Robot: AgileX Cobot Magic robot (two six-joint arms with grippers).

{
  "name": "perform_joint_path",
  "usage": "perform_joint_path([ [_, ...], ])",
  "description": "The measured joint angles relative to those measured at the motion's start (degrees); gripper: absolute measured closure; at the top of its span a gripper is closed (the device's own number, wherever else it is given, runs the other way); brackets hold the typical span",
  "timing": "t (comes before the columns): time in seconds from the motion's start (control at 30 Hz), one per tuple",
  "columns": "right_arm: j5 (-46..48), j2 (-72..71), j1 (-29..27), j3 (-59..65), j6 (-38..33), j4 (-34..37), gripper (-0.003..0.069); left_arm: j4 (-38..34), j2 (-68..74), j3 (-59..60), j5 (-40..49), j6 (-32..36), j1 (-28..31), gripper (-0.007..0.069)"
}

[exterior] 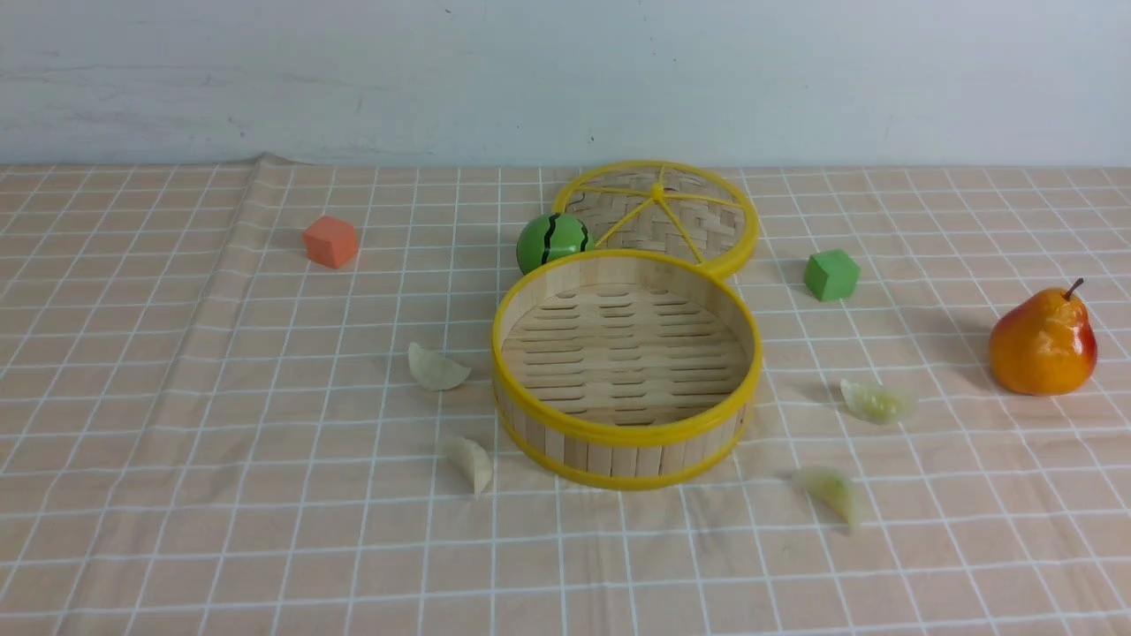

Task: Put the dumplings into the steamer on the table with the brown tablecloth.
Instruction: 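Reach for and grasp a dumpling on the table with the left gripper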

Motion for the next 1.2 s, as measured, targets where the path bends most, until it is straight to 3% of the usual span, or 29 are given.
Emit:
perform_joint_path([
  [0.97, 0.00, 0.00, 0.00, 0.00, 0.00, -0.43, 0.0622, 1.25, 0.00, 0.00, -0.55, 0.00, 0.00, 0.0483],
  [1.17, -0.26, 0.00, 0.00, 0.00, 0.00, -4.95, 0.0612, 1.60, 0.00, 0.02, -5.27, 0.00, 0.00, 0.0481],
  [1.2, -1.37, 0.00, 0.00, 0.14, 0.00, -7.00, 0.0608, 1.68, 0.00, 0.07, -9.28, 0.00, 0.00, 0.0480],
])
